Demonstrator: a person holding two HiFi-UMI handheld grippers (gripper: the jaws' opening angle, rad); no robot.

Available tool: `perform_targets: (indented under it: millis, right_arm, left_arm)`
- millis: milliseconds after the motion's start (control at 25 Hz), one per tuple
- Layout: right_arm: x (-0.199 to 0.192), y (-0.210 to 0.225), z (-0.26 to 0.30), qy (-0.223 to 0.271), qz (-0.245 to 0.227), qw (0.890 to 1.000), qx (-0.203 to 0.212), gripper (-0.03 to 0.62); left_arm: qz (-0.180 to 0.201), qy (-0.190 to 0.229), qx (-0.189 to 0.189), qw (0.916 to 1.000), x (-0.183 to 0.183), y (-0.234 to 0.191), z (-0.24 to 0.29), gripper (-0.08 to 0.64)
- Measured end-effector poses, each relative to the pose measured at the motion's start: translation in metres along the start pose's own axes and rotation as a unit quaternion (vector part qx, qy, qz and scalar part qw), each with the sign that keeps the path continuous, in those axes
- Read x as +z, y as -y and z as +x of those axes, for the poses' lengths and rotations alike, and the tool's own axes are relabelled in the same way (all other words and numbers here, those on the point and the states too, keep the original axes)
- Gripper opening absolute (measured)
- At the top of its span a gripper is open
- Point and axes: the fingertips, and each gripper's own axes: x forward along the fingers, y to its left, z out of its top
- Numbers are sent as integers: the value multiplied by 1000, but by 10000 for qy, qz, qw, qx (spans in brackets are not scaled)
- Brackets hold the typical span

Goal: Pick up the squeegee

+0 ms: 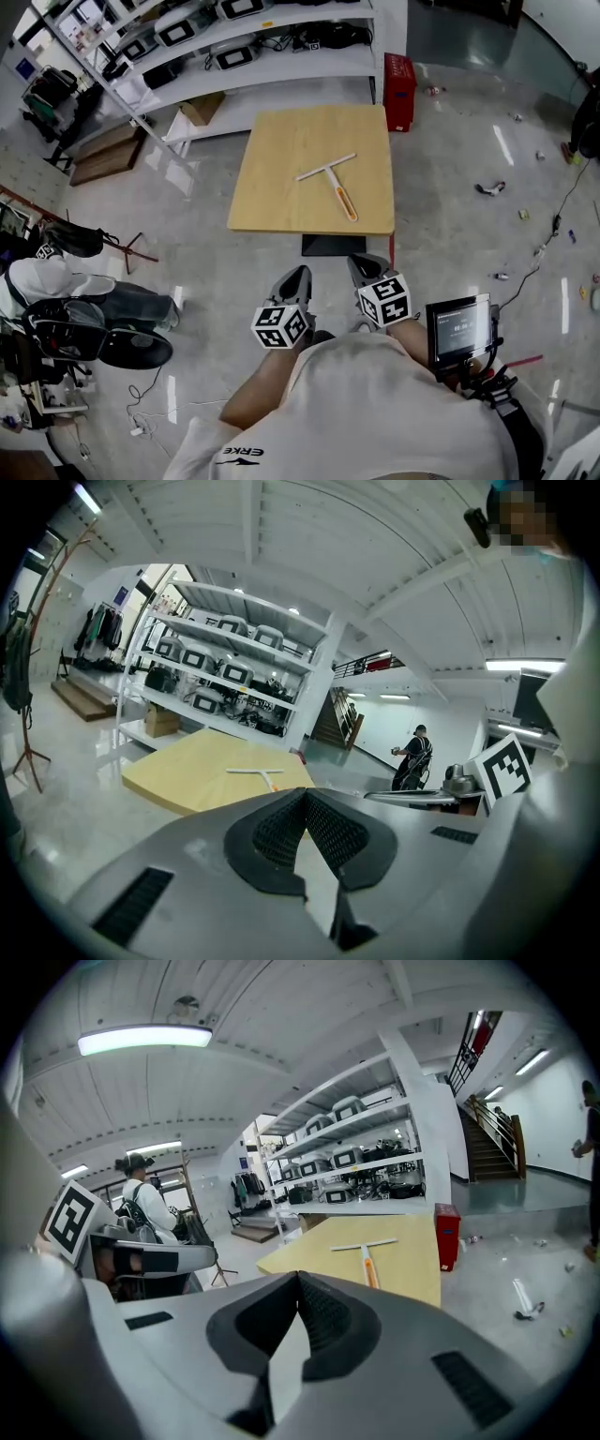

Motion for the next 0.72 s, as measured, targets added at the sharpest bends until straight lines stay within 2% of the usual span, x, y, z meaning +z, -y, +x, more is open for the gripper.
perform_targets:
  millis: [240,720]
  right_arm:
    - [5,24,17,-83,141,9998,-128,3]
    - [4,73,82,-432,160,9969,-646,3]
  left_arm:
    - [20,-165,-58,9998,8,-4,30,5]
    - [-37,-443,-400,9982,17,-45,101,5]
